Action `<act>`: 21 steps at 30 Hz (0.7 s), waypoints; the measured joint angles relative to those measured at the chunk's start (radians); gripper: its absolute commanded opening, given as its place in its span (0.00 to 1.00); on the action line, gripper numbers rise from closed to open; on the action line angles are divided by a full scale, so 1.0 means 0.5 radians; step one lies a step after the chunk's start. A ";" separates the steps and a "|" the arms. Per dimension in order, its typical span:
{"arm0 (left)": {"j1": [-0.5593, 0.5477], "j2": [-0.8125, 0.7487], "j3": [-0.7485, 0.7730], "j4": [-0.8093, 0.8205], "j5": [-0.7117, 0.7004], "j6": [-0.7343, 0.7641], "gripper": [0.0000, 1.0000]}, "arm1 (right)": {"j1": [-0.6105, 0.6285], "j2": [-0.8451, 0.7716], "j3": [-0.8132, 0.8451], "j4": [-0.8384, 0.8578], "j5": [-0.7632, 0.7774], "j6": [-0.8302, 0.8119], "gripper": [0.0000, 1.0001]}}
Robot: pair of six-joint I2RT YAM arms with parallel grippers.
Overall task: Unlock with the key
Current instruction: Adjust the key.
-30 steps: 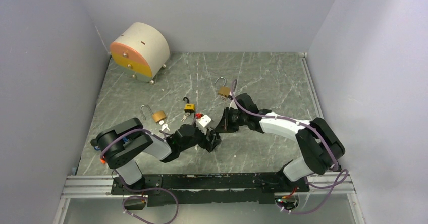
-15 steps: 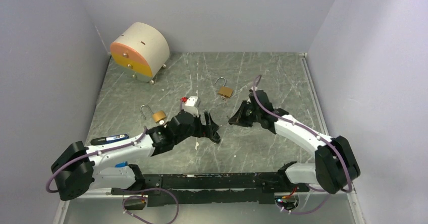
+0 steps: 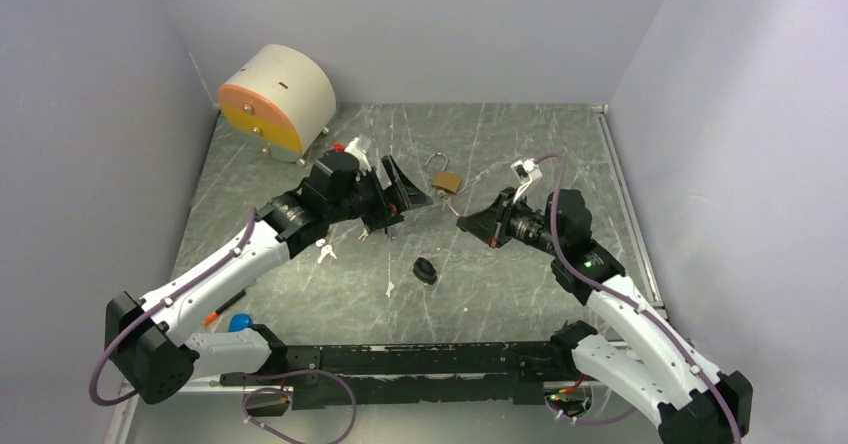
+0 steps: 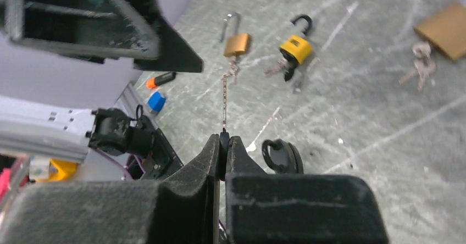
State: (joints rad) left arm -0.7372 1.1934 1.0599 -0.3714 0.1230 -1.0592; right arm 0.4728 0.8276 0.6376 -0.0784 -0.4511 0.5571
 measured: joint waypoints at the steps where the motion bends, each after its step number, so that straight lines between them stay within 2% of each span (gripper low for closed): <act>1: 0.043 -0.002 0.006 0.020 0.090 -0.037 0.92 | 0.000 -0.037 0.000 0.045 -0.050 -0.040 0.00; 6: 0.098 0.086 0.223 -0.068 0.448 -0.235 0.91 | 0.021 -0.076 0.006 0.161 -0.222 -0.237 0.00; 11: 0.137 0.233 0.410 -0.129 0.677 -0.443 0.84 | 0.162 0.062 0.154 0.034 -0.124 -0.536 0.00; 19: 0.200 0.454 0.400 -0.291 0.784 -0.620 0.56 | 0.375 0.231 0.353 -0.092 0.190 -0.871 0.00; 21: 0.213 0.478 0.400 -0.319 0.791 -0.636 0.42 | 0.404 0.259 0.364 -0.098 0.237 -0.912 0.00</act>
State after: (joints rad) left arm -0.6308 1.4322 1.2598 -0.5308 0.5186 -1.3769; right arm 0.6750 0.9573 0.8196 -0.1272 -0.3325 0.1009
